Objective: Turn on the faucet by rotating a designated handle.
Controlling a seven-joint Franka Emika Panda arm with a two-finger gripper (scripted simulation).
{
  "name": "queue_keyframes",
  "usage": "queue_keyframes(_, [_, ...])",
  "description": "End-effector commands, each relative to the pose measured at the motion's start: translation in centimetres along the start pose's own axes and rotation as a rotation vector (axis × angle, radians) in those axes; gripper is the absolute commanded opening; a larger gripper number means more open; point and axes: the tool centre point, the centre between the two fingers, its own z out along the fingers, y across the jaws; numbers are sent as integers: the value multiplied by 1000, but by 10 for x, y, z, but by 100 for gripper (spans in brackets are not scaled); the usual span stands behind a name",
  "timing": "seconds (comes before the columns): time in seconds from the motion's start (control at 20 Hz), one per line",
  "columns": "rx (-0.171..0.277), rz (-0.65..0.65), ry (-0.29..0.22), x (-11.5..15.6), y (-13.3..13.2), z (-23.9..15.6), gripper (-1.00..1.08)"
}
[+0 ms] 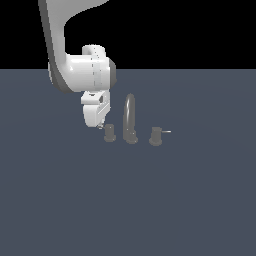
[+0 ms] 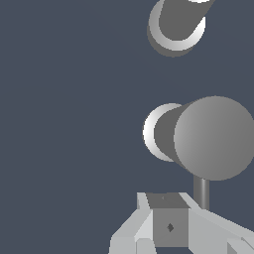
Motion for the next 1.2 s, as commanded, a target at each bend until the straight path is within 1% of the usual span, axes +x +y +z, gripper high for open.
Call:
queue_keyframes(0.0, [0, 0, 0, -5, 8, 0, -100])
queue_keyframes(0.1, [0, 0, 0, -6, 11, 0, -100])
queue_keyframes(0.15, [9, 7, -1, -1, 3, 0, -100])
queue_keyframes(0.9, [1, 1, 0, 3, 48, 0, -100])
queue_keyframes(0.95, [1, 1, 0, 3, 48, 0, -100])
queue_keyframes(1.0, [12, -3, -9, -3, 41, 0, -100])
queue_keyframes(1.15, [9, -3, -7, 6, 47, 0, -100])
